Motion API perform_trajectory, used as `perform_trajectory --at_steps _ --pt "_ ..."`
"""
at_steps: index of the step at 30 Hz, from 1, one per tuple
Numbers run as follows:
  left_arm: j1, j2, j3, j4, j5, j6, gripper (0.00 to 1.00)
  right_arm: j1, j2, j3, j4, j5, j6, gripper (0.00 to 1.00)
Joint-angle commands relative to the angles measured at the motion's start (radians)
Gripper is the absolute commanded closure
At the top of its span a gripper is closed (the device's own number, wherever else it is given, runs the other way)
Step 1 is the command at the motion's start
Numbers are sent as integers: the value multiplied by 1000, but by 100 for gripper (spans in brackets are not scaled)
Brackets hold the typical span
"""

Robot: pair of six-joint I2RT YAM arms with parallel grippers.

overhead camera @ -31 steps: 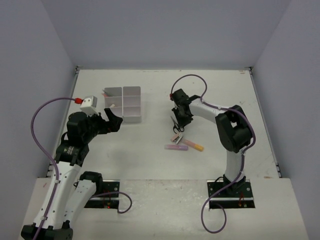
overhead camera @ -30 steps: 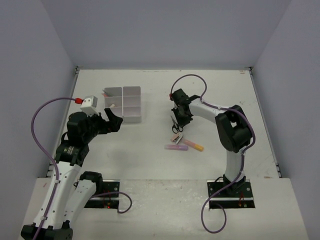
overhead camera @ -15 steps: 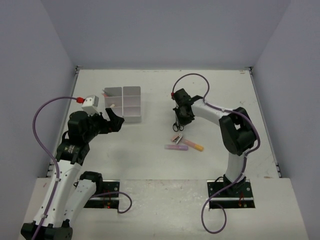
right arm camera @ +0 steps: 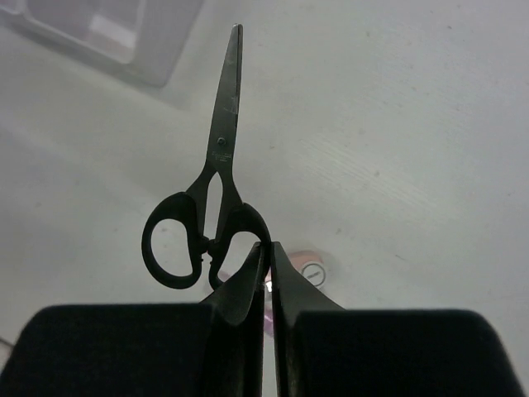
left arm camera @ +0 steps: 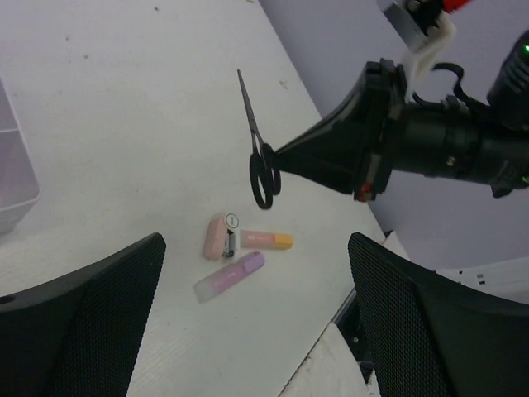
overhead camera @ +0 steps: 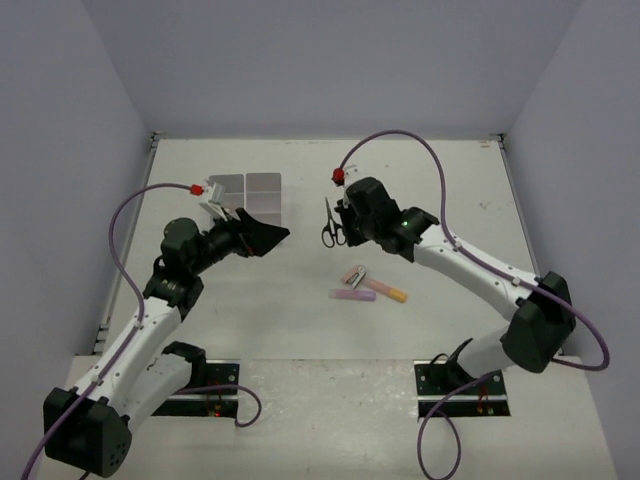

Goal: Sort the stationery into containers
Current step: Pick up the scissors from the center of the board.

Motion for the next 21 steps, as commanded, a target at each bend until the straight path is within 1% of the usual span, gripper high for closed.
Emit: perform_trajectory --at_steps 1,5,8,11,13,16,19,20,21 --pt "-39 79 91 164 -28 -73 8 114 -162 -36 73 70 37 100" --pt "-59 126 114 167 -41 -77 17 181 -246 -52 94 64 56 100" --pt "-86 124 96 292 -10 -81 18 211 -261 -25 70 74 61 100" --pt "-131 128 100 339 2 -61 18 235 -230 18 33 117 67 100" --pt "-157 140 122 337 -5 -41 19 251 -204 51 -7 145 73 100" --pt "-186 153 135 330 -27 -24 22 280 -189 71 -19 166 73 100" --pt "-191 179 162 290 -57 -1 30 294 -190 76 -17 176 77 100" --pt "-192 185 173 258 -80 9 34 299 -191 77 -17 176 78 100" --pt "-193 188 181 222 -114 15 41 303 -193 78 -18 174 78 100"
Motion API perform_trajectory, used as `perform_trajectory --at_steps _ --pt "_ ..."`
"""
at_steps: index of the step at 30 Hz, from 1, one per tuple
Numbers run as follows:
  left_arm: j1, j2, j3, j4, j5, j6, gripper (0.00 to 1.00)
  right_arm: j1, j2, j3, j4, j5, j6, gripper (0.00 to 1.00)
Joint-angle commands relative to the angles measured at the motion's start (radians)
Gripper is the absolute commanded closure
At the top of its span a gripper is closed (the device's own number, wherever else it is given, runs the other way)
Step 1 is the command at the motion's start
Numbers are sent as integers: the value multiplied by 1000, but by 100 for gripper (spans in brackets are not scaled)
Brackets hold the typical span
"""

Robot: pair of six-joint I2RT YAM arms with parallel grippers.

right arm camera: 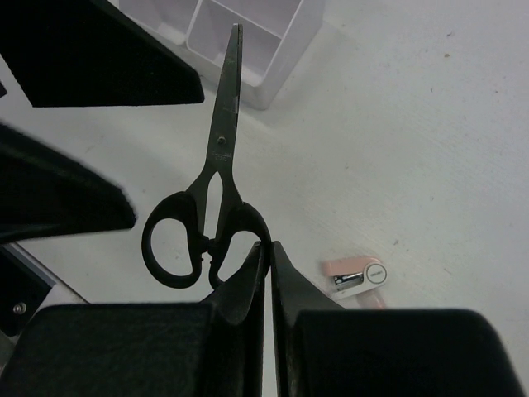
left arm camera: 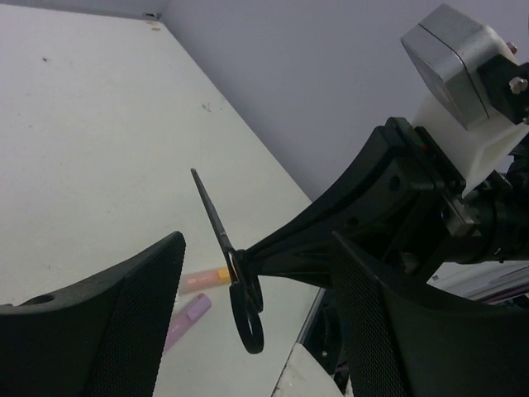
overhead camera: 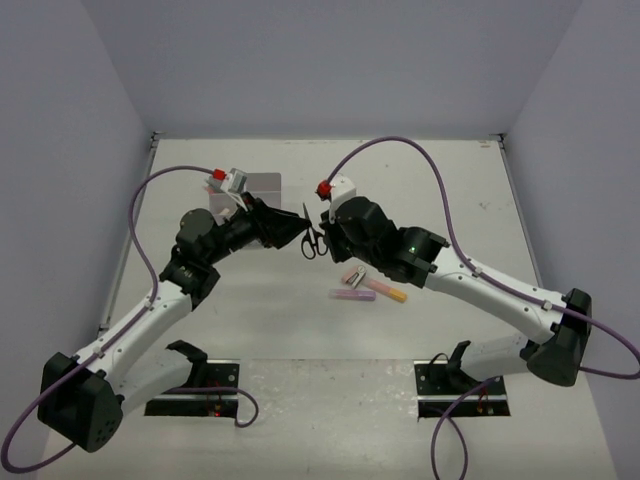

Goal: Sort the stationery into containers
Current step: Pick up the scissors from the center of the board, then place the scissors at the center of the board.

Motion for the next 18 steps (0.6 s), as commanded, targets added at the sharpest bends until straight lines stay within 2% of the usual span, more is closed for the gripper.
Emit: perform_trajectory --at_steps 1,7,8,10,12,13,14,15,17,18 --pt "-4 15 68 -47 -97 57 42 22 -9 57 -5 44 22 100" --pt "-7 46 89 -35 -75 54 46 60 -6 73 -6 44 4 100" --pt "-7 52 94 -35 -68 54 49 65 -7 75 -5 47 2 100" --pt "-6 61 100 -22 -35 46 64 70 -10 71 1 61 8 100" --pt "-6 57 99 -18 -22 44 72 72 -14 64 9 64 7 100" --pt "-6 55 96 -19 -16 44 84 72 -20 63 14 68 8 100" --pt "-6 54 96 -21 -15 44 85 72 -21 62 15 69 8 100" --pt "-6 50 98 -25 -6 48 96 72 -22 60 16 79 7 100" --pt "-6 44 101 -30 12 56 100 72 -24 59 19 88 4 100" --pt "-7 39 106 -44 5 70 100 71 -26 54 22 89 1 93"
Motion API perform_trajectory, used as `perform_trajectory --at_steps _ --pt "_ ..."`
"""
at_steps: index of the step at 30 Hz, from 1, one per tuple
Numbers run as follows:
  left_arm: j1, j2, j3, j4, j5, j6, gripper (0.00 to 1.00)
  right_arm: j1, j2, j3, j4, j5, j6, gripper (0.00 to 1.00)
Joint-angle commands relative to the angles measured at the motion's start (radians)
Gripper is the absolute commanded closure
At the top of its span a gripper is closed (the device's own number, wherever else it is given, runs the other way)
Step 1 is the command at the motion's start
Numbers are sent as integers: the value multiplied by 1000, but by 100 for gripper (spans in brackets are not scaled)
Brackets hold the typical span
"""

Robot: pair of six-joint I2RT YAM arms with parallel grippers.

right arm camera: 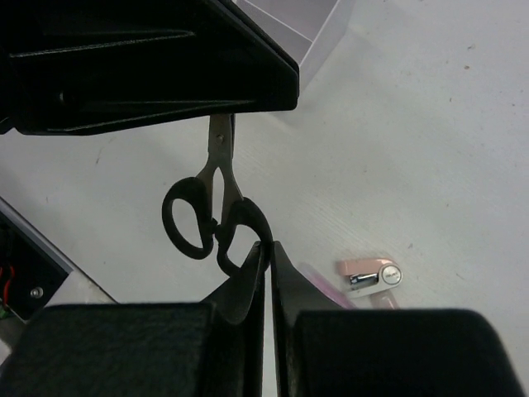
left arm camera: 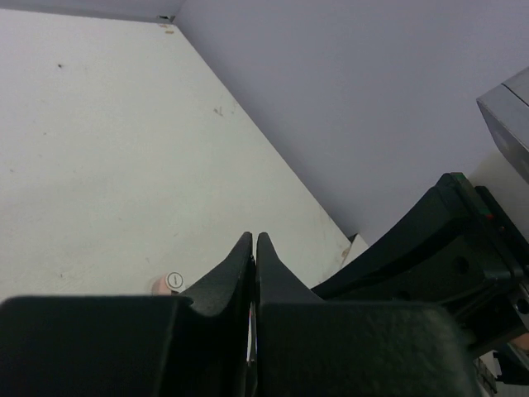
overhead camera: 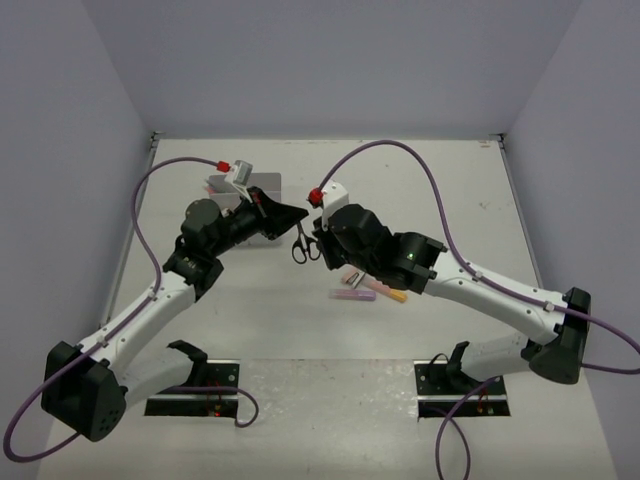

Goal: Sort the stationery into containers
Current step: Place the scissors at the center of the board.

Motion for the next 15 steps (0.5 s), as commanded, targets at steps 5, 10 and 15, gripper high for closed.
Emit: perform_trajectory --at_steps 5,10,15 --pt "-3 -30 154 -172 -75 215 100 1 -86 -69 88 133 23 1" --pt "2 56 311 -315 -245 548 100 -10 -214 -183 76 263 67 1" --pt "119 147 304 -200 -84 750 100 -43 -448 -319 68 278 91 1"
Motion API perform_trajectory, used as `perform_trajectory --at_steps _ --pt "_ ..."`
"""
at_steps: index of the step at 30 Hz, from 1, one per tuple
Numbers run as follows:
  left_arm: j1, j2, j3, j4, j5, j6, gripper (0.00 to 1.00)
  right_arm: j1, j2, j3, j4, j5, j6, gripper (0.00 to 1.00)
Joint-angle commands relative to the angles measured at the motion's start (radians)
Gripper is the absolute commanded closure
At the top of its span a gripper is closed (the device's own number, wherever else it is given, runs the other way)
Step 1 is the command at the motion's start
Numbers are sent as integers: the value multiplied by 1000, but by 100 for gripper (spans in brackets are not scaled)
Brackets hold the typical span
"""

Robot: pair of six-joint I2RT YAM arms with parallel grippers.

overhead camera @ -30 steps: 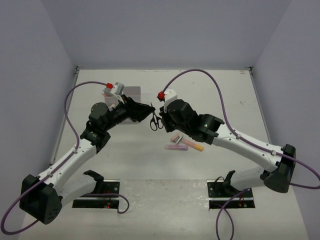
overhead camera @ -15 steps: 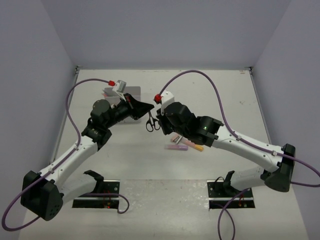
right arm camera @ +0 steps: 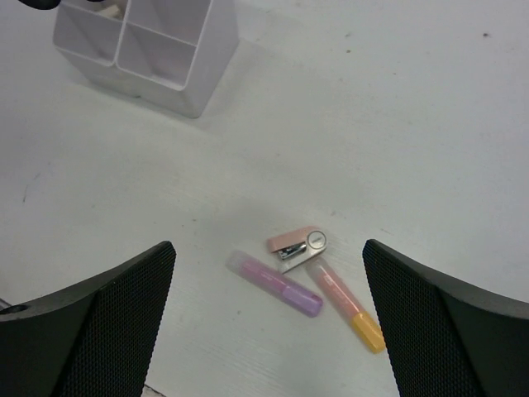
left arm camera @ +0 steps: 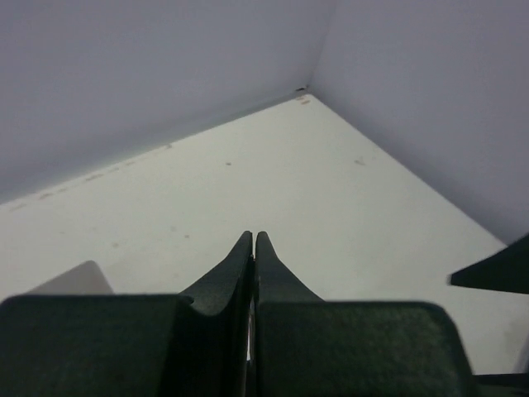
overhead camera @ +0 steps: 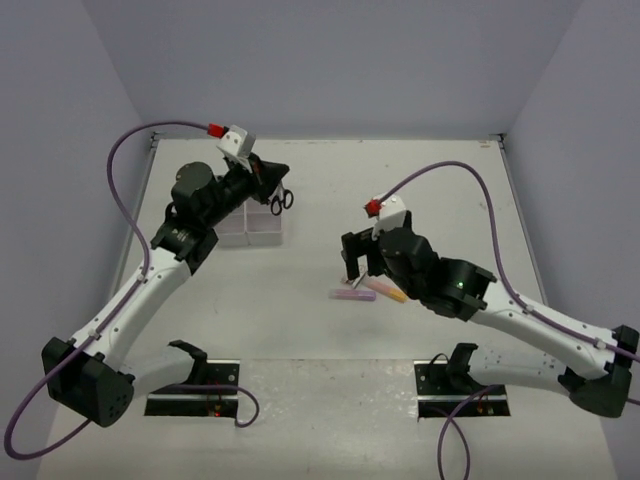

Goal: Sort the stationery into containers
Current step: Place the scissors at the center of the board.

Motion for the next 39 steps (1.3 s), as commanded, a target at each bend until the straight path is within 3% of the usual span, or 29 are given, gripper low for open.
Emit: perform_trajectory --at_steps 1,5,7,12,16,28,34,39 --pt "164 99 -22 98 193 289 100 -25 -188 -70 24 82 44 1" --pt "278 195 -39 286 426 374 100 -25 -324 -108 -27 60 48 1" --pt "284 231 -33 282 531 472 100 -26 -382 -127 -54 50 49 1" --pt "299 324 -43 283 628 660 100 -27 -458 -163 -85 43 46 1" --pt "309 374 -39 287 650 734 100 -25 -482 -164 -107 47 40 1" --pt "312 511 -14 270 697 766 99 -27 -449 -155 -108 45 24 1" --pt "315 540 -1 263 644 726 78 -26 -440 -156 -104 52 12 1" --pt "315 477 4 242 644 694 72 -27 -442 -160 -103 56 8 1"
